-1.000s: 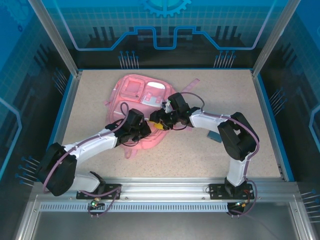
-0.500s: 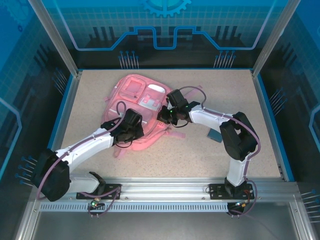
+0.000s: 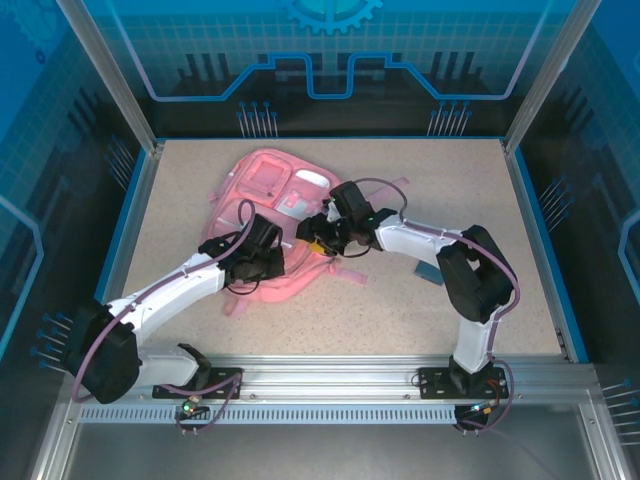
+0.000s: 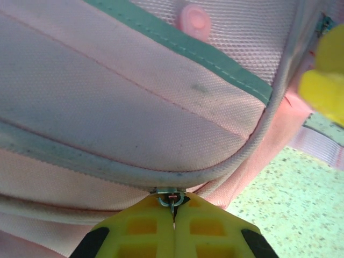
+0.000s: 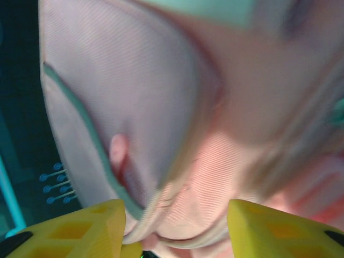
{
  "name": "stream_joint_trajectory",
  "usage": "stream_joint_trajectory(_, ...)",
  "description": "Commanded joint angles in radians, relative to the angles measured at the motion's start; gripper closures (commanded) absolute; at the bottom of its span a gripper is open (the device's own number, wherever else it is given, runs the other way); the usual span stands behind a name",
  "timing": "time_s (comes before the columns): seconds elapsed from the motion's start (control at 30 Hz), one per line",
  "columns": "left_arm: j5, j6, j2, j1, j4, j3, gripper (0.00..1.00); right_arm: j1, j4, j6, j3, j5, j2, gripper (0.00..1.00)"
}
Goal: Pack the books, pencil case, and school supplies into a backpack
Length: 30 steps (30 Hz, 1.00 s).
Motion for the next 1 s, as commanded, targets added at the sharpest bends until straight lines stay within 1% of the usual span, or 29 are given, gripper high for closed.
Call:
stream_joint_trajectory(0.0,0.100,0.051,-0.006,-0.015,0.073,0.032,1.00,0.023,0.042,0.053,0.019,-0.068,0.050,0.47)
stream_joint_trajectory(0.07,0.100,0.053,-0.003,-0.020,0.073,0.033,1.00,0.024,0.030,0.055,0.033,-0.075,0.070,0.51)
stream_joint_trajectory(0.13,0.079,0.053,-0.003,-0.020,0.055,0.038,1.00,0.019,0.012,0.048,0.036,-0.062,0.080,0.62)
stream_joint_trajectory(0.17,0.062,0.053,-0.003,-0.021,0.037,0.043,1.00,0.015,-0.004,0.038,0.035,-0.045,0.078,0.70)
stream_joint_trajectory(0.2,0.036,0.050,-0.002,-0.021,0.010,0.049,1.00,0.007,-0.026,0.022,0.032,-0.022,0.073,0.77)
stream_joint_trajectory(0.27,-0.030,0.043,0.003,-0.018,-0.049,0.063,1.00,-0.013,-0.073,-0.011,0.024,0.038,0.050,0.87)
stream_joint_trajectory(0.37,-0.144,0.029,0.015,-0.015,-0.152,0.083,1.00,-0.051,-0.138,-0.074,0.005,0.125,0.002,0.93)
stream_joint_trajectory(0.47,-0.223,0.021,0.017,0.005,-0.210,0.091,1.00,-0.093,-0.203,-0.137,-0.013,0.190,-0.049,0.95)
stream_joint_trajectory(0.63,-0.222,0.062,0.010,0.073,-0.194,0.088,1.00,-0.174,-0.287,-0.242,-0.024,0.235,-0.096,0.97)
stream_joint_trajectory(0.8,-0.174,0.121,0.022,0.142,-0.134,0.091,1.00,-0.295,-0.347,-0.368,-0.022,0.220,-0.109,0.98)
stream_joint_trajectory(0.87,-0.147,0.154,0.037,0.153,-0.101,0.100,1.00,-0.350,-0.355,-0.426,-0.013,0.182,-0.106,0.98)
stream_joint_trajectory(0.93,-0.086,0.194,0.055,0.152,-0.048,0.106,1.00,-0.386,-0.380,-0.484,0.015,0.139,-0.093,0.95)
stream_joint_trajectory(0.97,-0.036,0.212,0.067,0.151,-0.012,0.108,1.00,-0.397,-0.394,-0.510,0.031,0.116,-0.087,0.91)
